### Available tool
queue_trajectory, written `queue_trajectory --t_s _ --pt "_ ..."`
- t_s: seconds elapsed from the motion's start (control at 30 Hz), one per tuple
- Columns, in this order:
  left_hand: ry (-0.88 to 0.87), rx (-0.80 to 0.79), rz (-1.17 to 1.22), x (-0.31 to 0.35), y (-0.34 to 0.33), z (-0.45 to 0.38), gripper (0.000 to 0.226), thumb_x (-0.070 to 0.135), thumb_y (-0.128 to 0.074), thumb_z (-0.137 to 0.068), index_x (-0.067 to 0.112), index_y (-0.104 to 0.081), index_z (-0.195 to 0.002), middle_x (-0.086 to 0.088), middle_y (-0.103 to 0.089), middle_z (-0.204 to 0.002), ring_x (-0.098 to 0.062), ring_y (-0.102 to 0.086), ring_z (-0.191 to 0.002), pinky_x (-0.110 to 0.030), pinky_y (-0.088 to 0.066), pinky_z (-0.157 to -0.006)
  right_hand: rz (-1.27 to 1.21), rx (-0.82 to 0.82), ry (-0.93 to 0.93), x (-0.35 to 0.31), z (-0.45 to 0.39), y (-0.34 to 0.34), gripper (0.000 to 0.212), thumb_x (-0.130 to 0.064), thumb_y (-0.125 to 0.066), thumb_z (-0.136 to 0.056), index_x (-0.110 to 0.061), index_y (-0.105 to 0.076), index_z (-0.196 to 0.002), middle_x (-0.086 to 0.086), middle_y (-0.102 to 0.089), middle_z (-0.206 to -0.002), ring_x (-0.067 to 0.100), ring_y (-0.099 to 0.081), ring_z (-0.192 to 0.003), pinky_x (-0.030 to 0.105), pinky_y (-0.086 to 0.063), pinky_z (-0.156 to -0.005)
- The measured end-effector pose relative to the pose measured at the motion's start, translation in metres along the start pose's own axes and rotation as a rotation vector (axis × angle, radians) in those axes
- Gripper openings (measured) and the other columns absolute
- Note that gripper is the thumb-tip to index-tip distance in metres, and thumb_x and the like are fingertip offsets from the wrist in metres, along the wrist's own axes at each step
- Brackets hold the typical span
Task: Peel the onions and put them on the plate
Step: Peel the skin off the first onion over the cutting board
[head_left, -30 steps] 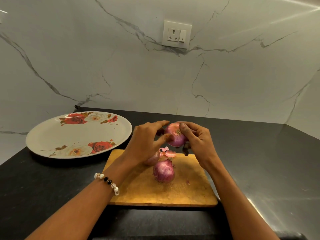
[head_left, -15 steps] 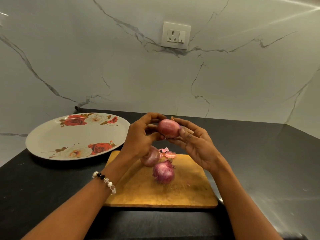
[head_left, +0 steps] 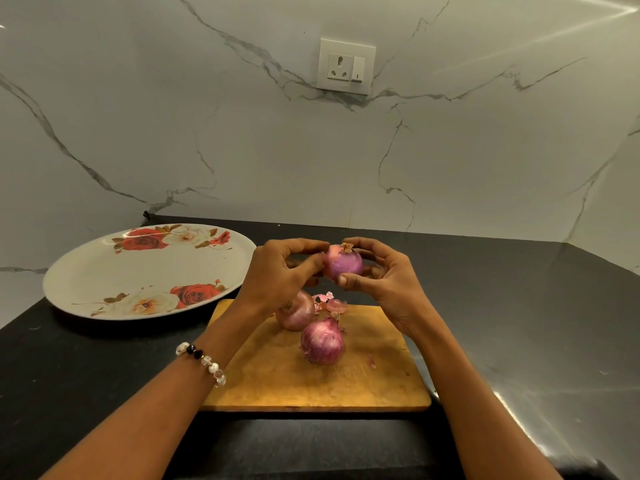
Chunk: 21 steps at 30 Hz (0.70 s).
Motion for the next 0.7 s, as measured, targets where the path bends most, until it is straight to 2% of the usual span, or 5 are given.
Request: queue_trajectory --t_s 0.1,0.2,0.33,0.5,0.7 --pt "0.009 -0.007 -0.027 -0.0010 -0.0021 0.0009 0.041 0.024 -0.072 -0.081 0.015 -0.063 -0.121 0.004 -0.067 -0.108 -0.012 -0.067 -0.092 -0.026 -0.058 -0.074 0.048 -0.028 0.044 -0.0058 0.0009 -0.0041 0.059 -0.007 -0.084 -0.062 -0.018 -0.063 -0.116 -0.002 -0.065 -0.116 0.005 -0.066 -0.104 0.022 -0.056 -0.077" --pt "0.024 -0.017 -0.080 -0.0053 -0.0029 0.0002 0.045 0.019 -0.071 -0.083 0.015 -0.059 -0.126 0.002 -0.066 -0.114 -0.012 -0.064 -0.101 -0.025 -0.055 -0.083 0.110 -0.060 0.075 -0.0080 0.0016 -0.0092 0.058 0.002 -0.084 -0.066 -0.017 -0.063 -0.116 -0.003 -0.064 -0.115 0.004 -0.065 -0.104 0.022 -0.056 -0.075" --pt "0.043 -0.038 -0.102 -0.0072 -0.0051 0.0010 0.046 0.013 -0.069 -0.083 0.014 -0.058 -0.128 -0.003 -0.066 -0.117 -0.015 -0.063 -0.102 -0.025 -0.055 -0.083 0.183 -0.067 0.111 -0.0057 0.0004 -0.0102 0.059 -0.009 -0.088 -0.061 -0.024 -0.066 -0.114 0.002 -0.062 -0.122 0.017 -0.062 -0.111 0.027 -0.058 -0.079" --pt "0.029 -0.049 -0.120 -0.0061 -0.0058 0.0010 0.046 0.010 -0.068 -0.083 0.013 -0.057 -0.128 -0.004 -0.066 -0.117 -0.012 -0.062 -0.099 -0.018 -0.052 -0.079 0.247 -0.071 0.154 -0.0061 0.0004 -0.0096 0.059 -0.020 -0.089 -0.060 -0.029 -0.065 -0.113 0.002 -0.061 -0.123 0.016 -0.059 -0.115 0.029 -0.058 -0.083" --pt "0.019 -0.042 -0.093 -0.0051 -0.0038 0.0000 0.042 0.009 -0.067 -0.085 0.011 -0.058 -0.127 -0.005 -0.066 -0.117 -0.014 -0.063 -0.102 -0.019 -0.053 -0.082 0.214 -0.069 0.152 -0.0065 -0.0006 -0.0084 0.060 -0.017 -0.089 -0.060 -0.027 -0.065 -0.114 0.004 -0.061 -0.124 0.020 -0.060 -0.114 0.030 -0.059 -0.082"
Point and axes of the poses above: each hand's wrist, its own z-axis away from the middle knuckle, its own y-axis out of the back of the hand, x = y × z, the point moved 10 cm from there along -z, towards the middle knuckle
